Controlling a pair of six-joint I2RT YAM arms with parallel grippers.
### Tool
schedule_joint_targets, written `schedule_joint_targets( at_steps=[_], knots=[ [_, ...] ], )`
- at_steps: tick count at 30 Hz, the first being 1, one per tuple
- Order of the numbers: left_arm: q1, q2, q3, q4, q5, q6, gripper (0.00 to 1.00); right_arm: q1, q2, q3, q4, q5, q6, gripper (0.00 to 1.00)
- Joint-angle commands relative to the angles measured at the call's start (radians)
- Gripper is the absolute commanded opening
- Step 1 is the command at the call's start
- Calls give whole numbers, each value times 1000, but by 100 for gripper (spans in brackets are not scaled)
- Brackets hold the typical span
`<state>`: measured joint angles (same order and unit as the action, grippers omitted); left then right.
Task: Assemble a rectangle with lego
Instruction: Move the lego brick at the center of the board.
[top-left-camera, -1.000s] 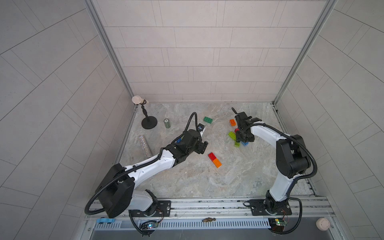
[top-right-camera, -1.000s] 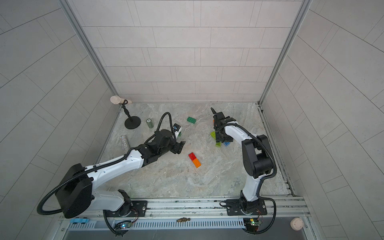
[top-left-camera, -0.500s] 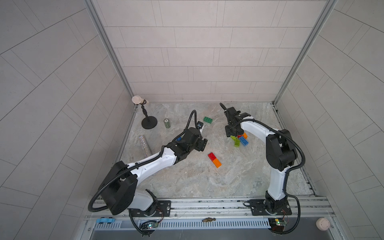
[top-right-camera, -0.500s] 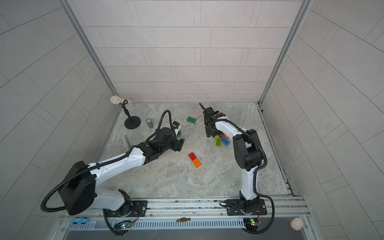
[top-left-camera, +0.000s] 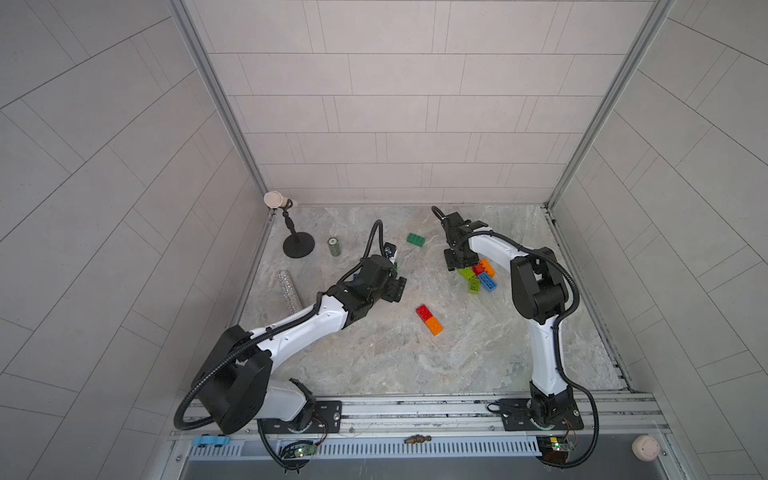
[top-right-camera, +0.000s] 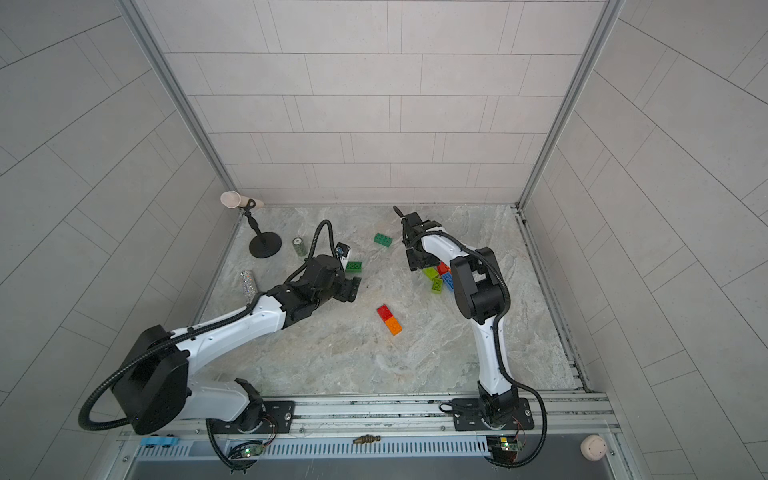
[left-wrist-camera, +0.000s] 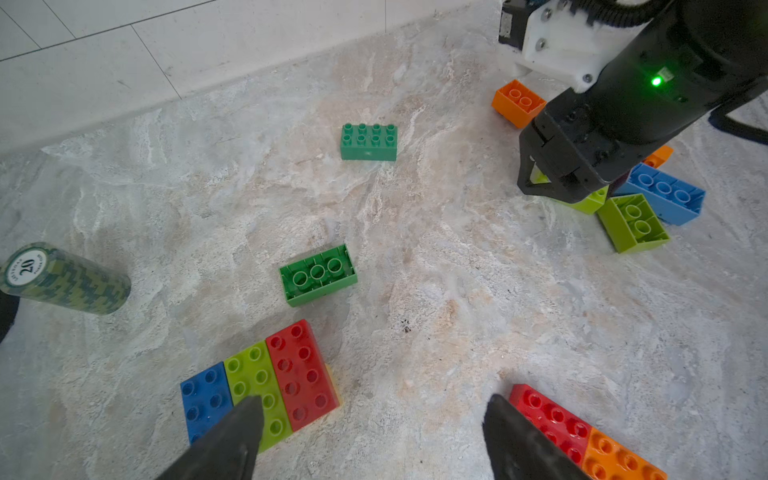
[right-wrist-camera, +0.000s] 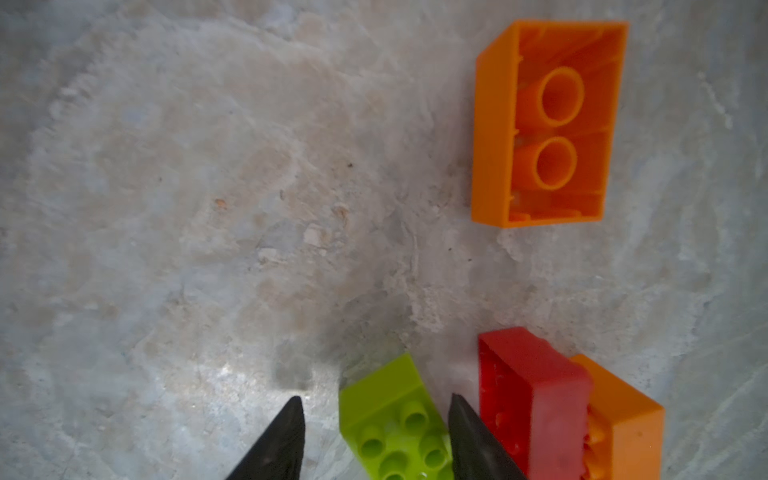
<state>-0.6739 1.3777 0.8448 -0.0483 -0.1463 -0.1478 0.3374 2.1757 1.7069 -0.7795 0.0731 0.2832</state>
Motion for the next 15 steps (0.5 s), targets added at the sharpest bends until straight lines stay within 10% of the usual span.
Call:
schedule_joint_targets(
  at_steps=[1,15],
  knots=[
    [16,-29,-11,-24,-4,-25,88,29,-2,-14,-40,7,-16,52],
    [74,-67,-30,-55,62,-66,88,233,-248,-332,-94,71,-77,32]
  ],
)
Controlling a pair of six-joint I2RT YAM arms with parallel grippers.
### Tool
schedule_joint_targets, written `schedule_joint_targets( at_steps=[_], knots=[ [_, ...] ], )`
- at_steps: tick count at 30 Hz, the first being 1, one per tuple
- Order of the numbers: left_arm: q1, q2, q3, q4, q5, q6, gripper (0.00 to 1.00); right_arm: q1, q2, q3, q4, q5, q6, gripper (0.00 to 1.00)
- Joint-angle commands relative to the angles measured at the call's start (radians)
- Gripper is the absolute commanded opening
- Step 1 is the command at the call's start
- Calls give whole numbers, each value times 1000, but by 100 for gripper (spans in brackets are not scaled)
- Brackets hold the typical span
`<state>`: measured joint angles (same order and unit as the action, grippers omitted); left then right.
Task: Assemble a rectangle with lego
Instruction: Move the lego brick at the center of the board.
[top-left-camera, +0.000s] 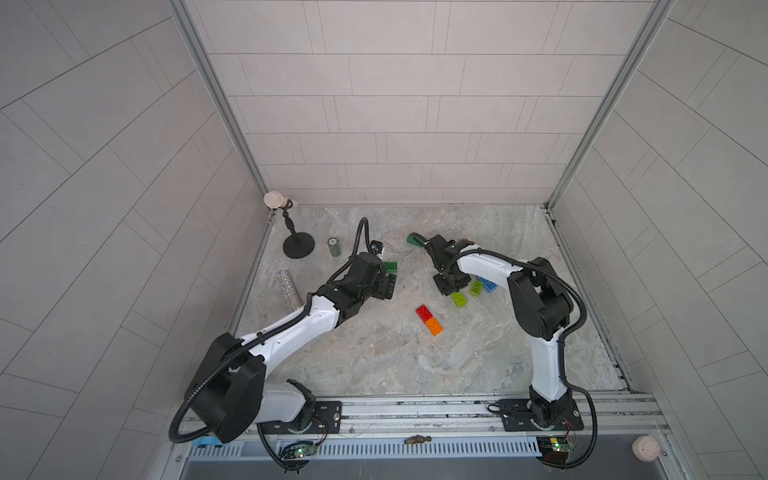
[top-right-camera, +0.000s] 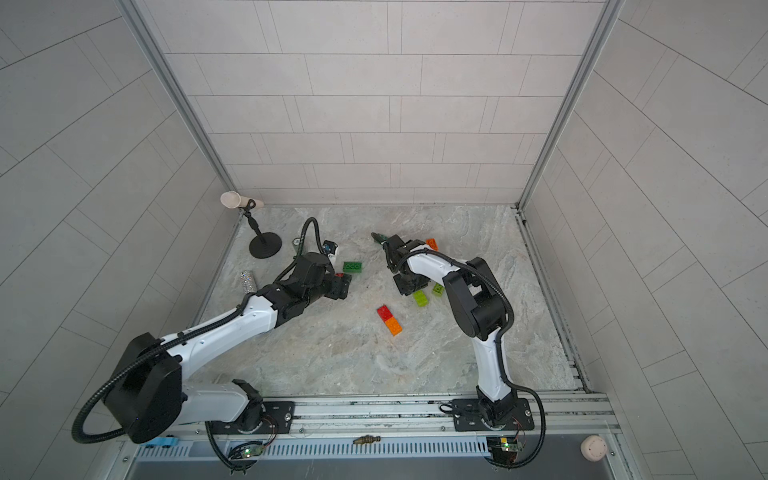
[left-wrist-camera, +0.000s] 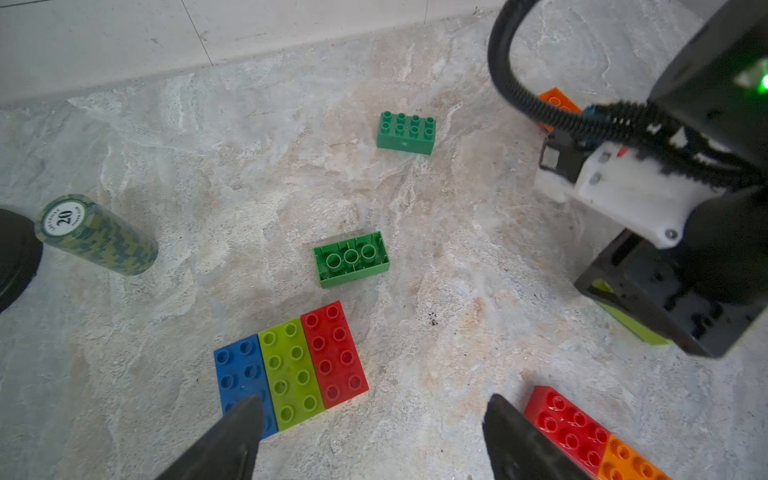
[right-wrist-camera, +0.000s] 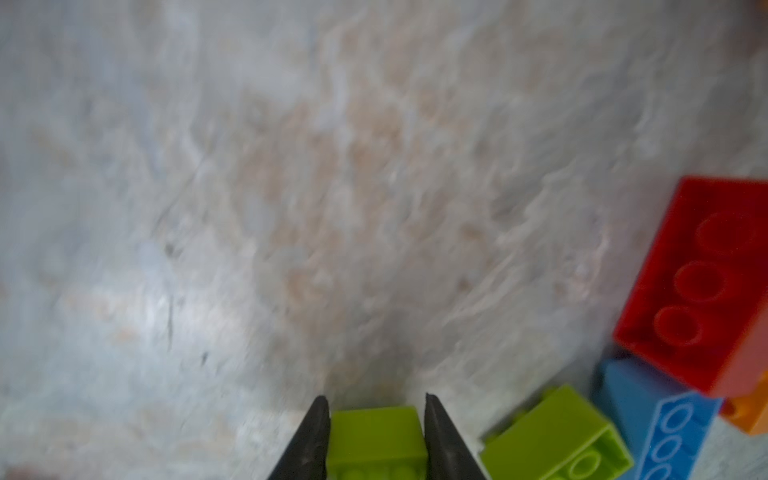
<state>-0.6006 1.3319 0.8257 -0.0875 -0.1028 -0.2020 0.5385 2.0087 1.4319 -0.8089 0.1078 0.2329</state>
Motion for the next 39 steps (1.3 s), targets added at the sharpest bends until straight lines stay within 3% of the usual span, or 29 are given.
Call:
schedule_joint_targets(
  at_steps=[1,7,12,17,25,30,35,39],
  knots=[
    [1,-22,-11,-16,30,-2,88,41,-110,-94,-71,36,-18,31],
    [-48,3,-28,45,62,12,87,28,-232,-269,-77,17,91,32],
    [-174,53,-12,59,0,74,87,-37,-314,-405,-23,-39,233,49],
    [-215,76,-2,70,6,63,87,-63,-425,-513,2,-111,324,62],
    [-216,81,-6,85,21,59,86,-71,-539,-655,85,-295,432,64],
    [-216,73,-12,88,26,54,86,-21,-585,-639,169,-408,524,62],
    [-215,56,-26,89,18,55,86,-45,-644,-596,98,-389,467,62],
    [-215,47,-38,96,21,59,86,-79,-664,-533,-94,-194,297,64]
  ],
)
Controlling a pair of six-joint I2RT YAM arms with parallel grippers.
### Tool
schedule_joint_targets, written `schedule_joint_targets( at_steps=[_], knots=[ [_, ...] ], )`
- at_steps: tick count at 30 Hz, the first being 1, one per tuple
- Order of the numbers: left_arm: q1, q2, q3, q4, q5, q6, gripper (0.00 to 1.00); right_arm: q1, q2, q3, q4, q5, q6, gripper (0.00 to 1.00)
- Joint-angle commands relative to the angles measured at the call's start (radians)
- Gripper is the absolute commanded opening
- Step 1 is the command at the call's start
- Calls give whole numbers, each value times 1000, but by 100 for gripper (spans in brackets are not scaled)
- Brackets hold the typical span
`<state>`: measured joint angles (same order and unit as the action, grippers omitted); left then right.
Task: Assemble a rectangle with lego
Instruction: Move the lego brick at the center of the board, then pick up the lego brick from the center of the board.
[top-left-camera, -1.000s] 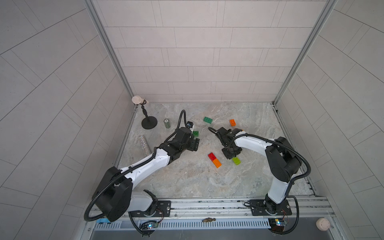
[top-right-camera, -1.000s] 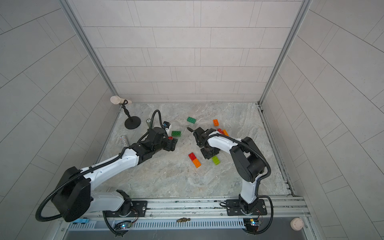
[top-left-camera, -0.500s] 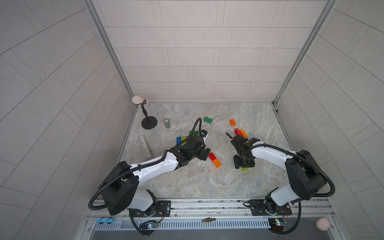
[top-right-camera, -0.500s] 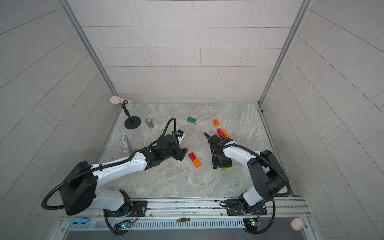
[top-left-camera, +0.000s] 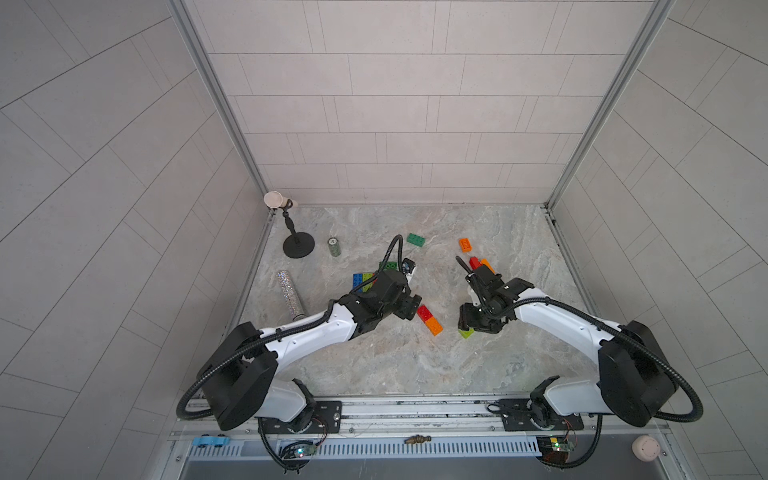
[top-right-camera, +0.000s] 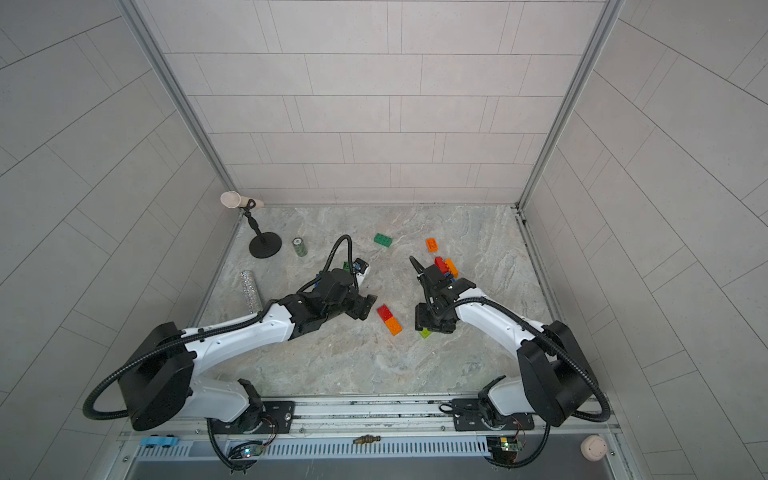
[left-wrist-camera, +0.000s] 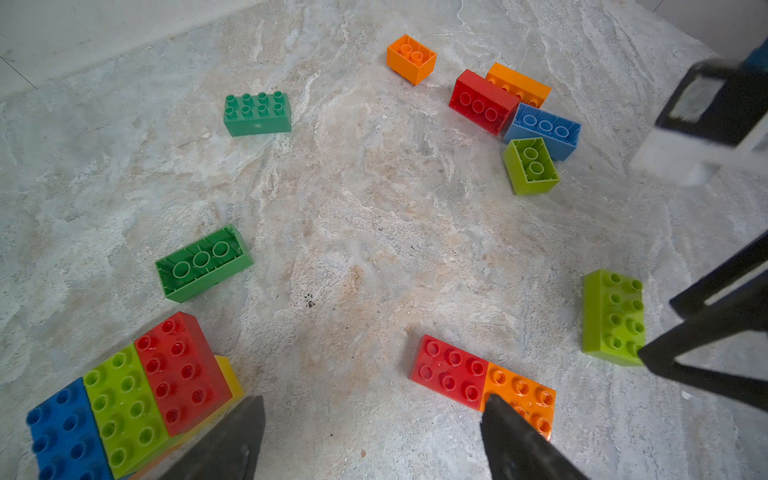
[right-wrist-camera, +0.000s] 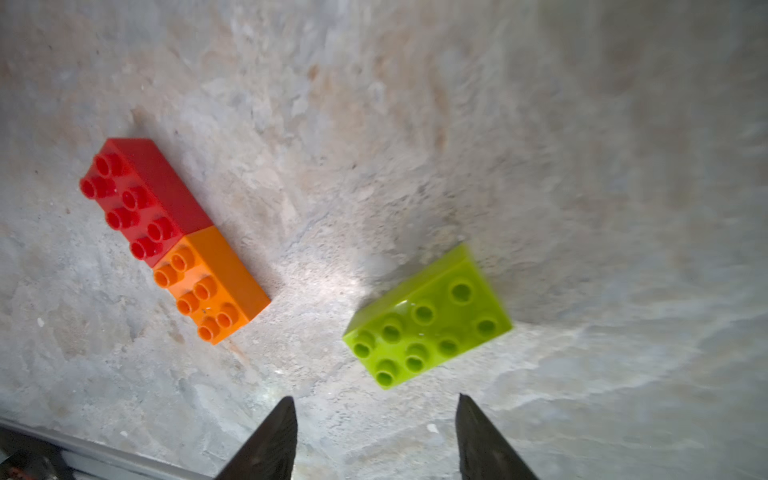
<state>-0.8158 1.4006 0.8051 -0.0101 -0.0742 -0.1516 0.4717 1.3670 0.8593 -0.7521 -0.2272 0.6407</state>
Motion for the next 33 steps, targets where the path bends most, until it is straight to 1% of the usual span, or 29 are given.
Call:
schedule_joint_targets(
  at_steps=[1,3,6,11,14,24,28,33],
  knots=[
    [-1,-21,-21,25,-6,8,86,-11,-17,55,-171,159,-152,67],
    [0,-14,-21,29,-1,10,86,-11,18,85,-177,126,-260,71],
    [0,-18,-15,19,-2,14,86,-5,96,125,-188,134,-339,74],
    [2,-53,-39,17,-27,3,86,18,181,166,-171,150,-416,82],
    [4,-58,-54,27,-29,4,86,31,222,187,-164,164,-451,83],
    [6,-46,-52,32,-21,8,86,55,334,202,-134,113,-481,82],
    [6,-48,-53,28,-22,11,86,57,333,191,-133,92,-474,79],
    [6,-43,-53,32,-19,14,86,64,313,175,-142,87,-460,74]
  ],
)
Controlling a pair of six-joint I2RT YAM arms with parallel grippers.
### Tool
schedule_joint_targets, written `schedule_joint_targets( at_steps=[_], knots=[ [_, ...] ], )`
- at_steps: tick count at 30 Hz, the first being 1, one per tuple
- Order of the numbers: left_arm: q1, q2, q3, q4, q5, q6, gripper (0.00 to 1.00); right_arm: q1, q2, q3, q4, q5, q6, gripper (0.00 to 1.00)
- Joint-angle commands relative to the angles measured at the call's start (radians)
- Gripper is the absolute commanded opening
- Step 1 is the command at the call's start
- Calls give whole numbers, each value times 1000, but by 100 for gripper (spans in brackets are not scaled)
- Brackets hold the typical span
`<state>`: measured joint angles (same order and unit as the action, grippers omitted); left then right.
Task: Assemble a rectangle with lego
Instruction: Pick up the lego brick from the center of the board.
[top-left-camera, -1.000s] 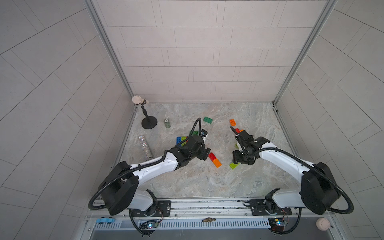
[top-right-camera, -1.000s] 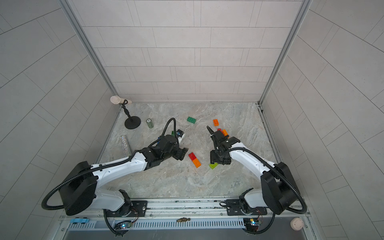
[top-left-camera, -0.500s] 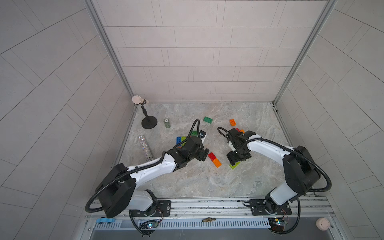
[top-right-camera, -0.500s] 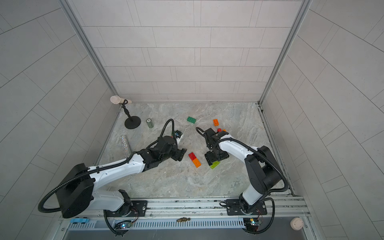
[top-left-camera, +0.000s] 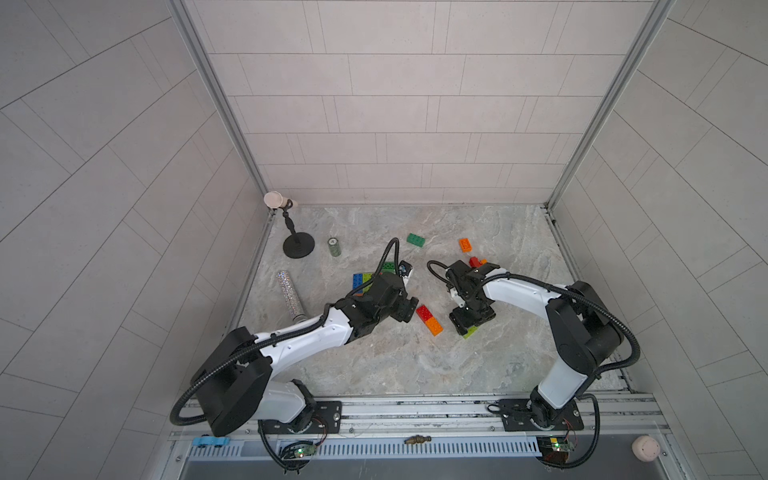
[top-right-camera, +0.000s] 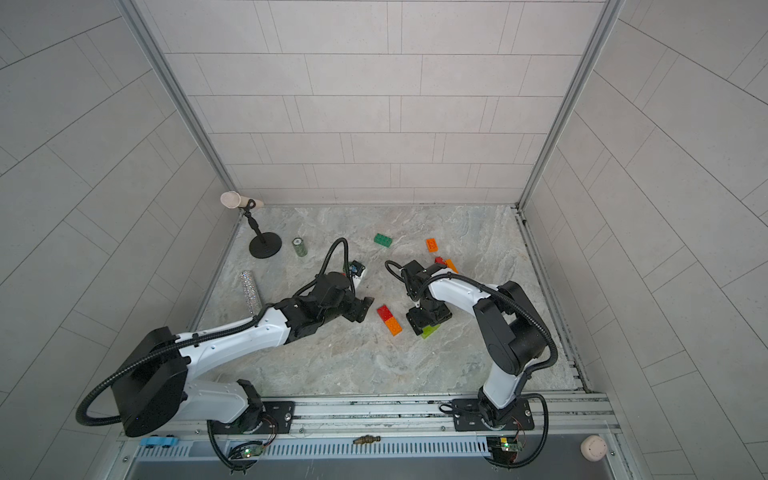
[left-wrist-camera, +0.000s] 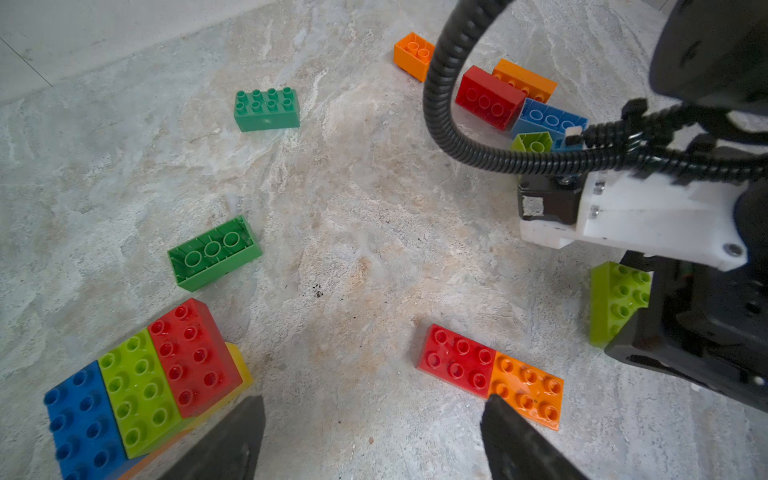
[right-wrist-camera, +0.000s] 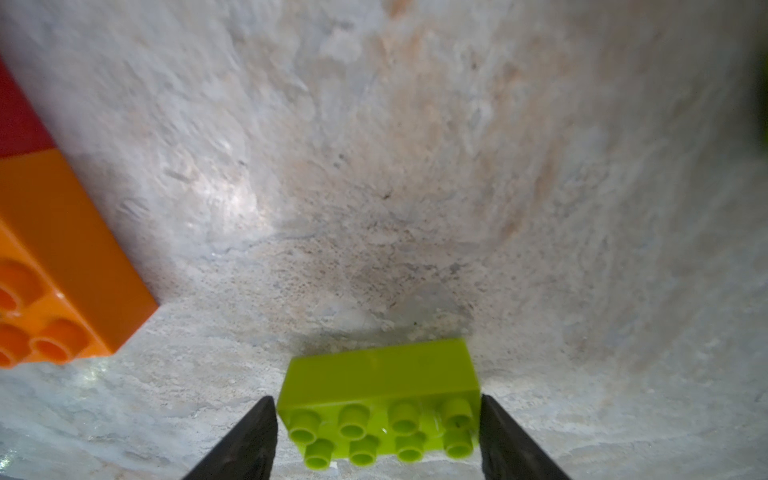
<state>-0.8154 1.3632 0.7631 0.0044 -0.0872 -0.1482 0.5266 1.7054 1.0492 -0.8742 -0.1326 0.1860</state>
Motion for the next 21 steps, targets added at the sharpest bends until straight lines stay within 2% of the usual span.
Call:
schedule_joint_targets(
  at_steps=[1,7,13,19,21],
  knots=[
    [5,-5,-11,18,-5,10,86,9,-28,-17,-20,-8,-4,73],
    [5,-4,-9,17,-4,13,86,16,-20,-22,-17,5,7,68],
    [15,-30,-15,-4,-40,11,86,28,-51,0,-31,33,29,56],
    [110,-141,-45,-84,-68,-11,86,35,-109,88,-140,23,11,43],
    [111,-177,-71,-76,-52,45,86,60,-105,135,-168,8,6,39]
  ],
)
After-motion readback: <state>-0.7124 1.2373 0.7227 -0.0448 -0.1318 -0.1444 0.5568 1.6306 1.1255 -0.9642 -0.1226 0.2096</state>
